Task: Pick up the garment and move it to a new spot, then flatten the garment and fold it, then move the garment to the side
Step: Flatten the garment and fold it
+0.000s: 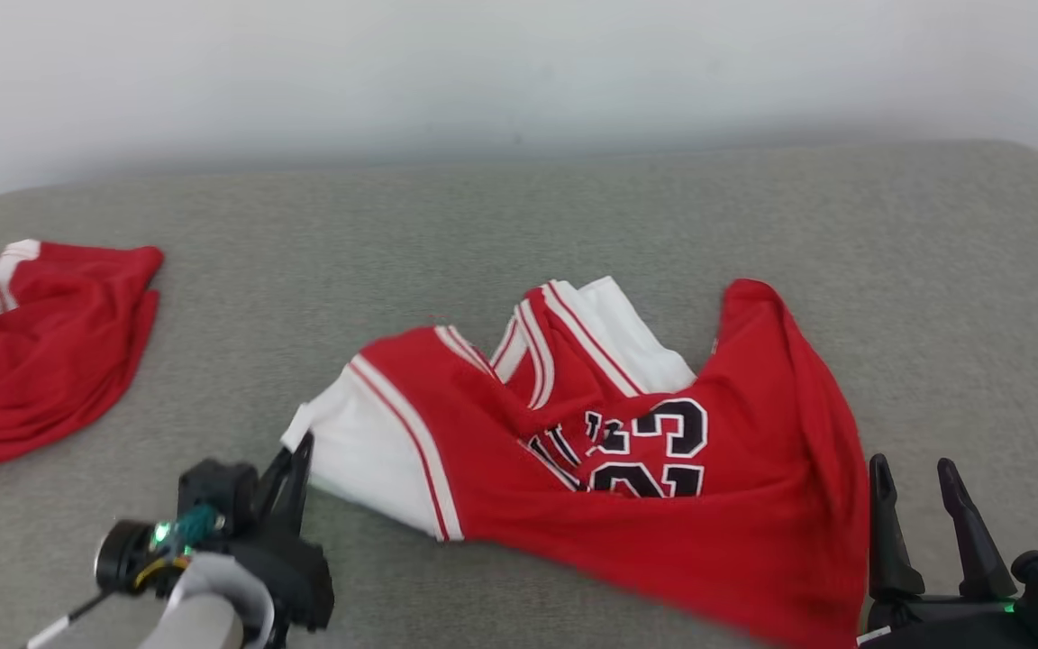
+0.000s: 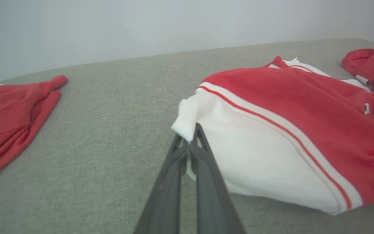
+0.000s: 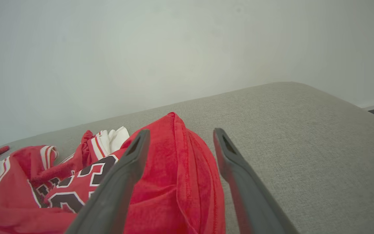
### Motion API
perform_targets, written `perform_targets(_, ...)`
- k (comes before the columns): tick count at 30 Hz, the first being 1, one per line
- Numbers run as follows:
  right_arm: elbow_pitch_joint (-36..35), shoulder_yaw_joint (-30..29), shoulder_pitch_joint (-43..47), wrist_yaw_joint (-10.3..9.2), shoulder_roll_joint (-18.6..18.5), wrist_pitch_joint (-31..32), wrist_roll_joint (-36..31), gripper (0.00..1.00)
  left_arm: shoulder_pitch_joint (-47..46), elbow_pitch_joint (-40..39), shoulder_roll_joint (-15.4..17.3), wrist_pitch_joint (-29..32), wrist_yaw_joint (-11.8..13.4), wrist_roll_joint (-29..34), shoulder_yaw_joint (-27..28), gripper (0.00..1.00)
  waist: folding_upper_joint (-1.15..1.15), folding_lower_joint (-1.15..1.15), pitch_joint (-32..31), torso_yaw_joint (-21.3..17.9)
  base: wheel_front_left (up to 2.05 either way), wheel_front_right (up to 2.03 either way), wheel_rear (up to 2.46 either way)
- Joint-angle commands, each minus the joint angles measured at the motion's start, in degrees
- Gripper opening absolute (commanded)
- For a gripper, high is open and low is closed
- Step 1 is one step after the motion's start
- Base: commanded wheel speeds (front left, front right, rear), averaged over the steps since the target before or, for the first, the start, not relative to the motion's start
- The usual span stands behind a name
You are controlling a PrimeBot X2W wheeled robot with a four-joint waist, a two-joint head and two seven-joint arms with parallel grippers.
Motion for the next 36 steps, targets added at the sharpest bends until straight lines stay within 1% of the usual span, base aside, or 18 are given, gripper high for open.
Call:
perform_targets(1,0.2,-0.4,0.9,-0.15,0.0,0.0,-0.1,1.0,4.1,-2.7,0.5,-0.4,1.7,-0.9,1.0,0.0,0.0,0.0,-1.8,4.2,0.0,0.0,0.0)
perform_targets(4,0.4,-0.9,1.2,-0.15,0.1,0.0,0.0,1.0,10.3,-7.3,1.3,-0.6,4.5,-2.6,3.0,0.0,0.0,0.0,-1.9,5.5,0.0,0.0,0.0)
perform_targets(10,1.2,-1.8,1.9,-0.15,-0.1,0.0,0.3,1.0,21.5,-16.3,0.1,-0.6,9.2,-5.1,5.0,0.0,0.0,0.0,-2.3,7.1,0.0,0.0,0.0)
perform_targets(11,1.2,-1.8,1.9,-0.15,-0.1,0.0,0.3,1.0,21.5,-16.3,0.1,-0.6,9.2,-5.1,5.0,0.0,0.0,0.0,-2.3,7.1,0.0,0.0,0.0)
perform_targets(15,1.8,-1.9,1.9,-0.15,-0.4,0.0,0.2,1.0,26.4,-19.7,0.3,-0.4,11.3,-5.9,5.0,0.0,0.0,0.0,-2.8,7.3,0.0,0.0,0.0)
perform_targets(18,2.2,-2.0,1.9,-0.15,-0.7,0.0,0.2,1.0,28.0,-20.5,0.8,-0.2,11.6,-6.3,4.9,0.0,0.0,0.0,-3.2,7.3,0.0,0.0,0.0)
perform_targets(19,2.4,-1.9,1.9,-0.15,-0.8,0.0,0.2,1.0,28.2,-20.6,1.0,-0.2,11.7,-6.2,5.0,0.18,0.0,0.0,-3.4,7.3,0.0,0.0,0.0)
perform_targets(20,2.5,-1.9,1.9,-0.15,-0.9,0.0,0.3,1.0,28.2,-20.7,1.3,-0.3,11.8,-5.5,5.0,0.5,0.0,0.0,-3.5,7.2,0.0,0.0,0.0)
perform_targets(21,2.6,-1.8,1.9,-0.15,-1.0,0.0,0.3,1.0,28.0,-21.0,1.2,-0.4,11.9,-5.4,5.5,1.0,0.0,0.0,-3.7,7.1,0.0,0.0,0.0)
perform_targets(23,2.8,-1.7,2.0,-0.15,-1.0,0.0,0.4,1.0,28.2,-21.3,0.9,-0.5,11.6,-5.0,5.9,1.0,0.0,0.0,-4.1,6.9,0.0,0.0,0.0)
perform_targets(26,2.9,-1.8,2.1,-0.15,-1.1,0.0,0.5,1.0,27.8,-22.2,1.0,-0.7,12.0,-3.0,7.4,1.0,0.0,0.0,-4.7,6.4,0.0,0.0,0.0)
perform_targets(30,2.7,-2.3,2.5,-0.15,-1.1,0.0,0.5,1.0,27.6,-26.9,0.1,-0.7,12.6,2.7,11.6,1.0,0.0,0.0,-5.2,5.8,0.0,0.0,0.0)
perform_targets(36,2.6,-3.4,2.9,-0.15,-1.4,0.0,0.8,1.0,29.2,-34.3,-2.3,-0.7,11.8,11.1,18.7,1.0,0.0,0.0,-5.7,4.4,0.0,0.0,0.0)
